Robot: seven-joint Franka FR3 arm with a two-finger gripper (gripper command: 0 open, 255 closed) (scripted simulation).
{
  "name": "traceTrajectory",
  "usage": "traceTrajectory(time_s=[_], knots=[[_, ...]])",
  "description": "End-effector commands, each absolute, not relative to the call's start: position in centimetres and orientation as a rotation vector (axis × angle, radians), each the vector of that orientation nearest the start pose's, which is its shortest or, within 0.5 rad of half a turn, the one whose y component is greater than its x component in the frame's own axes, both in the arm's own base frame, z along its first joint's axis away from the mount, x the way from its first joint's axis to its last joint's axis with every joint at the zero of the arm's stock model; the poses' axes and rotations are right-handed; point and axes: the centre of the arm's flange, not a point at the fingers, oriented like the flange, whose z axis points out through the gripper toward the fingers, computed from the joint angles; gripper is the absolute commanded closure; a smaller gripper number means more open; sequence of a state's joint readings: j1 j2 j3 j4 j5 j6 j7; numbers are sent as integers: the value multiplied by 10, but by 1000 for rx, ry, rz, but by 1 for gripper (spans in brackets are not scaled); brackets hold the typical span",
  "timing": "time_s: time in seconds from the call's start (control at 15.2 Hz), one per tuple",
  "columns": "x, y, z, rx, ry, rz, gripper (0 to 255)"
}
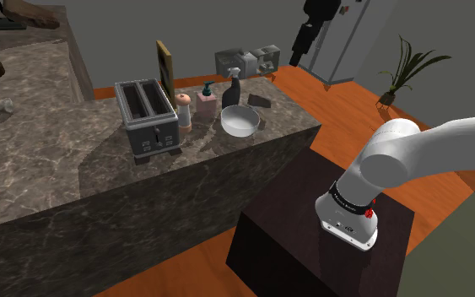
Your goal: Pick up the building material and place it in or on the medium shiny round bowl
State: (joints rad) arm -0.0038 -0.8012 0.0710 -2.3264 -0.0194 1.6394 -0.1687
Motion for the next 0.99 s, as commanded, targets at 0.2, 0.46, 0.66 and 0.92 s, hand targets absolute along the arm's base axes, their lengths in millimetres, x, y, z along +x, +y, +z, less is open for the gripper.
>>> traceTrajectory(time_s=[0.2,0.46,0.66,0.92], knots=[[329,6,588,-3203,-339,-169,0],[355,-22,552,-3215,-327,-162,0],[375,-43,526,-3223,-318,-157,0],[400,-71,490,-3234,-305,-150,0]])
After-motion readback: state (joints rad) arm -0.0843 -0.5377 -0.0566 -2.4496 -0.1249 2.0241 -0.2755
